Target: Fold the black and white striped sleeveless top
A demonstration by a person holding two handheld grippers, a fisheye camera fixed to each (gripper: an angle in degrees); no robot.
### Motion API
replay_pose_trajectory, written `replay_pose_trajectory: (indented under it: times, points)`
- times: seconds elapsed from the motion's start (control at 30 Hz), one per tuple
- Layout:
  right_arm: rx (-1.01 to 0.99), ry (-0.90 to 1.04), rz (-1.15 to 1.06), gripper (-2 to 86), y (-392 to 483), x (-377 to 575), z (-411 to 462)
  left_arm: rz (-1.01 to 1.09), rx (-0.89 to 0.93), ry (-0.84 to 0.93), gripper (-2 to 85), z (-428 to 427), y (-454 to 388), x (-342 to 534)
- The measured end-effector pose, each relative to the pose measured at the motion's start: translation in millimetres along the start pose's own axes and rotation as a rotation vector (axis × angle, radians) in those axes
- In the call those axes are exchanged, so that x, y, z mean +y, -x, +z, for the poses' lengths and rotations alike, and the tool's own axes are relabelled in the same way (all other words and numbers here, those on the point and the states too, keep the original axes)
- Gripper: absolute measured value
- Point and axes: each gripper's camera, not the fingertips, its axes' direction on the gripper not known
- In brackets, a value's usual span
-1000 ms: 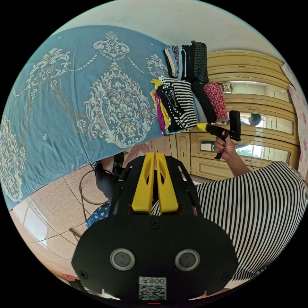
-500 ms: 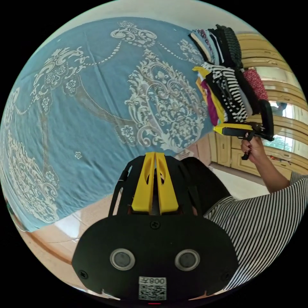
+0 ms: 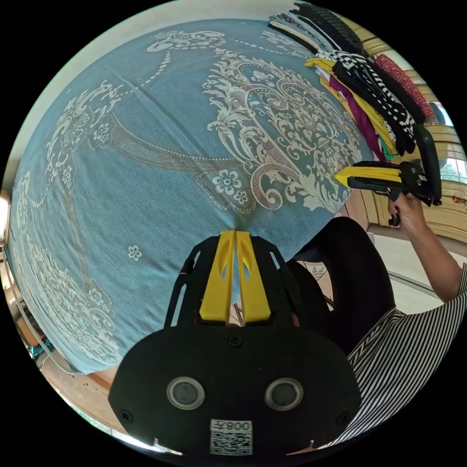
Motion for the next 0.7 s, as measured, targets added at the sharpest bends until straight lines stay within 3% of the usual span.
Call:
replay_pose_trajectory:
  times: [0.13, 0.33, 0.57, 0.7]
  points:
    - [0.143, 0.007, -0.014, 0.2, 33, -6, -14, 0.015, -0.04, -0.055, 0.1, -2, -16, 3]
    - [0.144, -0.111, 0.02, 1.0, 48, -8, -92, 0.036, -0.079, -0.072, 0.2, -5, -31, -1]
    - [0.291, -0.421, 0.198, 6.4, -14, -41, -254, 0.081, -0.074, -0.147, 0.2, -7, -33, 5]
    - [0.408, -0.464, 0.299, 8.4, -54, -77, -295, 0.097, -0.034, -0.127, 0.3, -8, -25, 0]
